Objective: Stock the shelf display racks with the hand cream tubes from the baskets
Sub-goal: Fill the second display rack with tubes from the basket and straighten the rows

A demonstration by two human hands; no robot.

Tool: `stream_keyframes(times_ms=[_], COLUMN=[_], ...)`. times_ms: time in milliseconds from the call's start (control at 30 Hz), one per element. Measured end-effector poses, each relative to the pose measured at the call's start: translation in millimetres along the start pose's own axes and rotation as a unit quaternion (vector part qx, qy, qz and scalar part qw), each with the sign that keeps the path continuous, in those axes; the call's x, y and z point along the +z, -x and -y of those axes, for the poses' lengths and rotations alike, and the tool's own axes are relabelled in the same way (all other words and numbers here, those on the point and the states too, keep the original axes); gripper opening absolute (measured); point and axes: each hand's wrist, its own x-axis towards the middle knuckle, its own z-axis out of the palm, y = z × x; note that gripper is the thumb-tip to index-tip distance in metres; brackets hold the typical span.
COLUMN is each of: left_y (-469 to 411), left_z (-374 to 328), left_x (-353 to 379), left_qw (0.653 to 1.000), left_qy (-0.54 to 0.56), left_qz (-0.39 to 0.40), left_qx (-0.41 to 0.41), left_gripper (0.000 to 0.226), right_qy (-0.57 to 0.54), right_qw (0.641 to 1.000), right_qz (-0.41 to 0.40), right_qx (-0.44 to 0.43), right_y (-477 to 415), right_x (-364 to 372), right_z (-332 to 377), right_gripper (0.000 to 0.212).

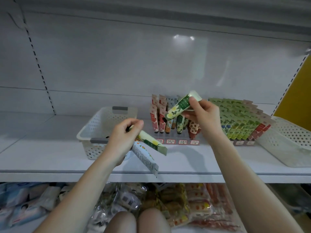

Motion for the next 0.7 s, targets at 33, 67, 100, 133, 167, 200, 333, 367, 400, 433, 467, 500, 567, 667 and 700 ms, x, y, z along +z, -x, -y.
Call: stream_keyframes(times_ms=[33,67,100,133,167,200,333,367,400,433,467,500,567,667,700], left_y=[-1.1,-1.2,-1.2,-0.8,-0.5,0.5,4.9,5.3,5.4,5.1,4.5,3.7,2.2,0.3,-0.3], left_z=[3.0,5.3,8.8,11.9,15.0,17.6,27.3,29.6,31.3,33.2,35.0,36.9,40.0,43.5,44.6], left_x=[1.0,2.4,3.9,6.0,8.5,11.6,21.6,22.8,24.0,24.7,25.5,25.9,26.4,26.0,25.4], left_qw=[1.0,0.999,0.999,0.997,0.995,0.993,0.99,0.99,0.991,0.992,0.992,0.992,0.992,0.993,0.993], left_qy=[0.018,0.031,0.04,0.052,0.061,0.069,0.087,0.087,0.084,0.079,0.076,0.077,0.077,0.066,0.064], left_qz=[-0.006,-0.011,-0.016,-0.02,-0.024,-0.027,-0.007,0.0,0.005,0.008,0.009,0.009,0.01,0.015,0.014], left_qx=[-0.008,-0.018,-0.031,-0.053,-0.075,-0.094,-0.11,-0.107,-0.104,-0.103,-0.102,-0.102,-0.102,-0.099,-0.1], left_gripper=[0.005,0.005,0.014,0.023,0.03,0.033,0.017,0.011,0.007,0.005,0.004,0.005,0.007,0.016,0.016], right_qy=[0.035,0.072,0.106,0.137,0.163,0.186,0.27,0.282,0.291,0.299,0.31,0.319,0.333,0.348,0.354], right_qw=[0.999,0.995,0.99,0.984,0.979,0.974,0.957,0.954,0.952,0.95,0.947,0.945,0.94,0.933,0.931], right_qz=[-0.034,-0.064,-0.087,-0.105,-0.116,-0.122,-0.105,-0.099,-0.093,-0.087,-0.079,-0.073,-0.066,-0.068,-0.07], right_qx=[-0.017,-0.029,-0.037,-0.041,-0.041,-0.037,-0.013,-0.014,-0.014,-0.017,-0.02,-0.024,-0.038,-0.053,-0.06], right_y=[-5.6,-11.1,-15.5,-19.5,-22.3,-24.2,-27.2,-28.0,-29.1,-30.4,-30.9,-31.7,-35.2,-42.9,-46.8], right_x=[-8.1,-15.7,-22.4,-28.2,-33.0,-36.8,-45.7,-46.3,-46.1,-45.6,-44.0,-42.5,-38.8,-34.5,-33.4], right_z=[-3.3,-8.4,-14.6,-22.1,-29.4,-37.1,-61.7,-65.1,-66.9,-67.6,-66.6,-65.4,-63.3,-60.7,-60.3], right_gripper=[0.02,0.023,0.026,0.03,0.033,0.035,0.038,0.038,0.036,0.035,0.034,0.033,0.018,0.028,0.029])
